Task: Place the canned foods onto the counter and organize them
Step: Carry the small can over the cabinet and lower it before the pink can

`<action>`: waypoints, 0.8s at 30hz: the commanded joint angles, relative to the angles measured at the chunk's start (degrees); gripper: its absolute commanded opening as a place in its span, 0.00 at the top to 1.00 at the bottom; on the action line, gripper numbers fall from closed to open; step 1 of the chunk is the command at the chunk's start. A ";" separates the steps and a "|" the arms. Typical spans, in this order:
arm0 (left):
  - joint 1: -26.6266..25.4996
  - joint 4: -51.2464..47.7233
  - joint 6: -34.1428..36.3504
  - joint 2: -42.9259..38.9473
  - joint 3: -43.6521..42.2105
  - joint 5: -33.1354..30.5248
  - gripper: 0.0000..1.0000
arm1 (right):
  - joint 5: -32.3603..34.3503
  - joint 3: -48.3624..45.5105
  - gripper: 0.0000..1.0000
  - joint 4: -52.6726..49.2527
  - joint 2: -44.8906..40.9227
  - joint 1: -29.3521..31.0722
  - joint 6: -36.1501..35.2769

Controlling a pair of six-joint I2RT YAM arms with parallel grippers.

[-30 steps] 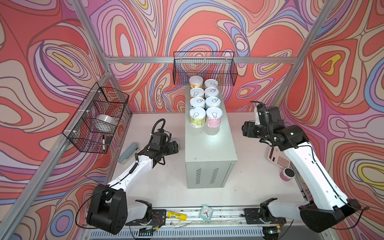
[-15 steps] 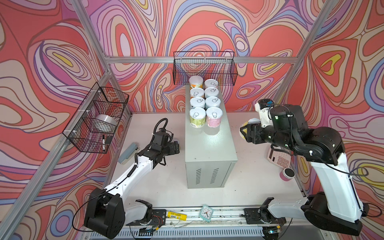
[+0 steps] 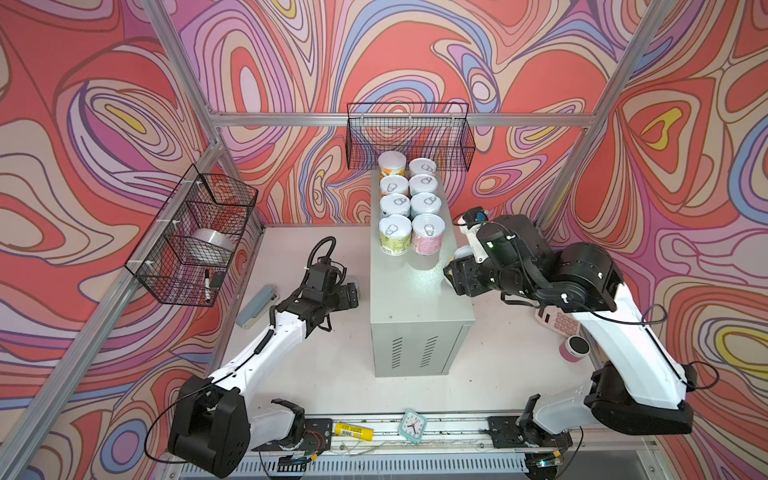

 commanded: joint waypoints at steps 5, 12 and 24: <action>-0.32 -0.42 0.30 -1.93 -0.59 -0.99 0.07 | 1.77 4.54 1.00 2.28 3.08 2.34 -0.11; -0.31 0.59 -0.19 -1.66 -1.57 -0.21 0.07 | 1.80 6.56 1.00 1.77 5.97 3.46 -0.22; -0.33 0.68 0.07 -2.14 -1.76 -0.73 0.07 | 0.62 6.59 0.45 2.27 8.08 3.47 -0.54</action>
